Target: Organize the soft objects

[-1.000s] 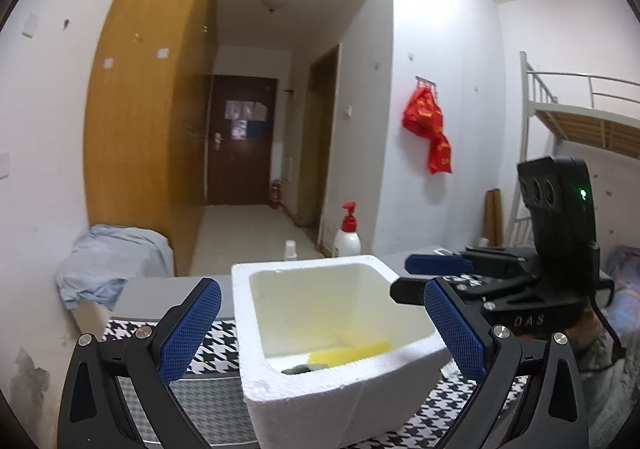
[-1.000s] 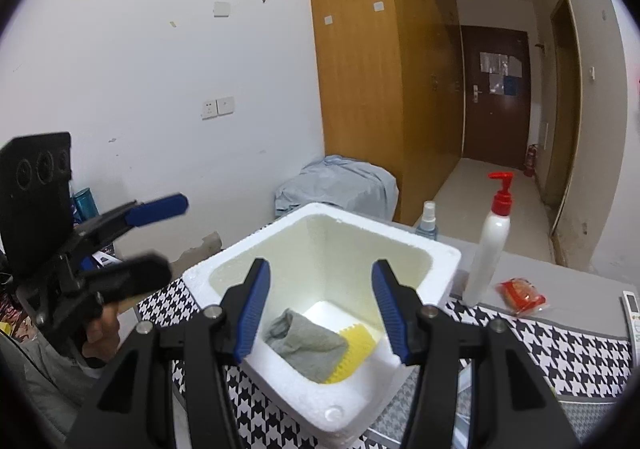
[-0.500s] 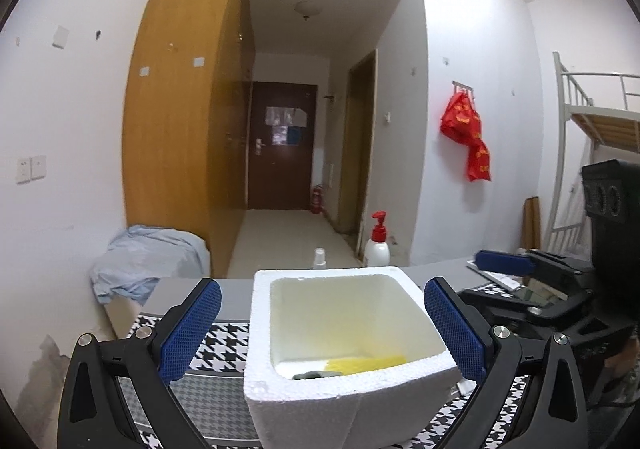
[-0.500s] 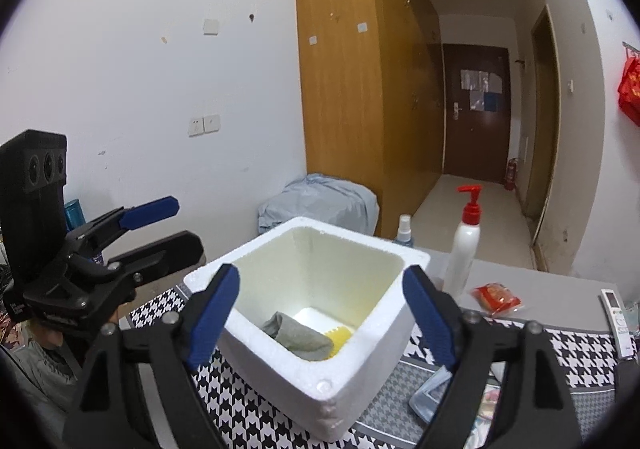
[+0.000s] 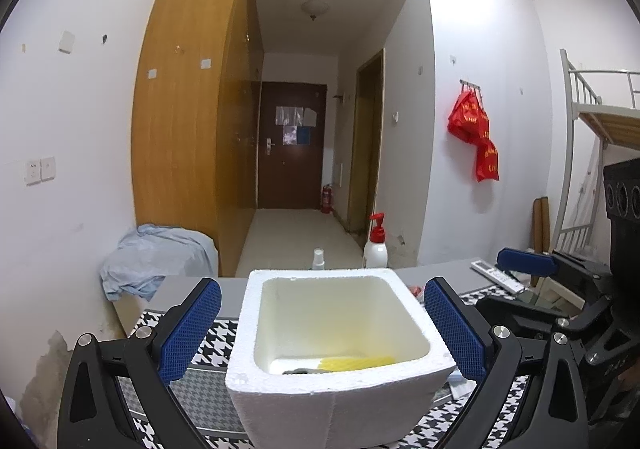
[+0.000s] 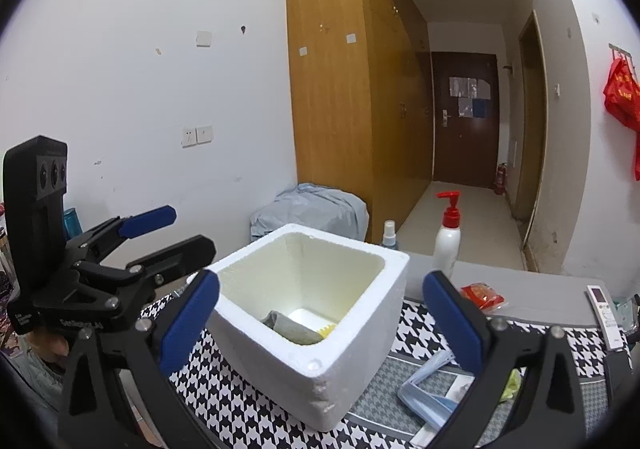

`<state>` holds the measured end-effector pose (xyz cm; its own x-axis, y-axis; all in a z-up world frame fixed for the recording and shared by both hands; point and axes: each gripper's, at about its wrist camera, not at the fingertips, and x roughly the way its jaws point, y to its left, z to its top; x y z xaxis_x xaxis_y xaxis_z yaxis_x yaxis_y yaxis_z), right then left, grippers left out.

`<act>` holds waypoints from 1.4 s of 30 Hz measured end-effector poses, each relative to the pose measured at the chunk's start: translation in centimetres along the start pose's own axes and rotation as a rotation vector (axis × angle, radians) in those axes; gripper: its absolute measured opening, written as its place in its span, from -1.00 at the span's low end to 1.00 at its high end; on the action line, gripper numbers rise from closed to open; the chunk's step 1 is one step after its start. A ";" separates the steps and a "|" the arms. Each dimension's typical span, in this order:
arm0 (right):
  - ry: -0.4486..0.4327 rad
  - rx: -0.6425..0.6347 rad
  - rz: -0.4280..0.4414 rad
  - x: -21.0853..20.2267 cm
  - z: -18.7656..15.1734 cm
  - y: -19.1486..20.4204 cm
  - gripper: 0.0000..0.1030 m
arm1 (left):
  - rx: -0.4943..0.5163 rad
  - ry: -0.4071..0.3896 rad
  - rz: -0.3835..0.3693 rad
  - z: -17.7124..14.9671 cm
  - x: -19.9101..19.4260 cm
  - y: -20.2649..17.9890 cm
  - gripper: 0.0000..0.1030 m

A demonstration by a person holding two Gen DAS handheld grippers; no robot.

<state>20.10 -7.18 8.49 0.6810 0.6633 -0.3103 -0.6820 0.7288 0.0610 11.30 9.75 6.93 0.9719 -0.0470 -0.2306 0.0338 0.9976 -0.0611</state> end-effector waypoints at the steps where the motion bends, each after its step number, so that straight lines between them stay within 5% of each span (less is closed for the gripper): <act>1: -0.005 -0.003 0.000 -0.3 0.0 0.1 0.99 | -0.003 -0.004 0.002 -0.1 -0.3 0.0 0.98; 30: -0.062 0.017 -0.079 -5.6 -3.2 -1.2 1.00 | 0.038 -0.087 0.016 -2.5 -3.4 -5.3 0.98; 42: -0.061 0.063 -0.149 -6.9 -5.8 -2.4 1.00 | 0.033 -0.044 -0.022 -4.9 -2.5 -6.2 0.98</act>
<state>15.48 -14.46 5.00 0.7896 0.5546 -0.2627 -0.5553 0.8279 0.0787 7.52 3.39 3.16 0.9801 -0.0676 -0.1868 0.0623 0.9975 -0.0340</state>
